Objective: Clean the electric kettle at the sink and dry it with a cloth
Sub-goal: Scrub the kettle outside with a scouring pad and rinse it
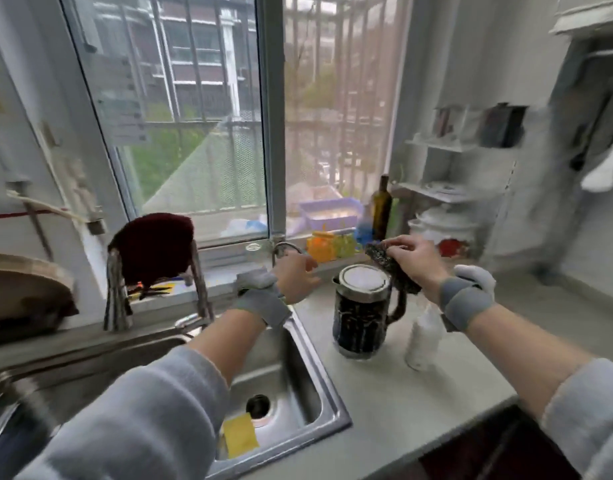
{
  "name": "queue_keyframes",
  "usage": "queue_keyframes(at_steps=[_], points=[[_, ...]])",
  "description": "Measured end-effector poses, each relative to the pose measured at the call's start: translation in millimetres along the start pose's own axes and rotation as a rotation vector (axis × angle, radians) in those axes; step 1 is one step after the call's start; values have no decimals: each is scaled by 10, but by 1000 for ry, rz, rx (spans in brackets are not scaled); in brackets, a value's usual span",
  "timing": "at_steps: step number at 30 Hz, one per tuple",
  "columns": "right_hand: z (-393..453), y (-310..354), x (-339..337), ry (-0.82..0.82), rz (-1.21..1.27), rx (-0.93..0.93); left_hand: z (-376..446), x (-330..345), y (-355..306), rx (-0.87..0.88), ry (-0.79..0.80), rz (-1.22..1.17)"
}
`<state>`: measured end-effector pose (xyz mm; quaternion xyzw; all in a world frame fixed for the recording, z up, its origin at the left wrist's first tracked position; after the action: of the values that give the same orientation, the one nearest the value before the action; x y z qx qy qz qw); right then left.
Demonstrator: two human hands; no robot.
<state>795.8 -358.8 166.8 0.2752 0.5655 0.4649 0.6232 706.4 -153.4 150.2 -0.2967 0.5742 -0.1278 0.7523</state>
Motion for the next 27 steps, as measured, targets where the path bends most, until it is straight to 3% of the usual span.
queue_keyframes(at_steps=[4, 9, 14, 21, 25, 27], points=[[398, -656, -358, 3, -111, -12, 305, 766, -256, -13, 78, -4], [962, -1089, -199, 107, -214, -41, 673, 1353, -235, -90, 112, -40], [1452, -1323, 161, 233, -308, -100, 1142, 1924, 228, -185, -3, -94], [1674, -1368, 776, 354, -426, -334, 1333, 1887, 181, -212, 43, -66], [1459, -1376, 1058, 527, -754, -582, 1507, 1995, 265, -227, 103, 4], [1370, -1355, 1016, 578, -778, -637, 1548, 1969, 221, -199, 156, 41]])
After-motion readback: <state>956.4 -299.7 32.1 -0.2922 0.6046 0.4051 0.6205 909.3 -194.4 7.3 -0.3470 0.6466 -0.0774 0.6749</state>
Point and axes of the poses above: each hand's wrist, its own z-axis towards the middle knuckle, its own x-axis out of the palm, y = z × x, the point moved 7 cm from there along z, towards the middle knuckle, and after that the axes turned 6 degrees about -z, right-handed, at the moved point
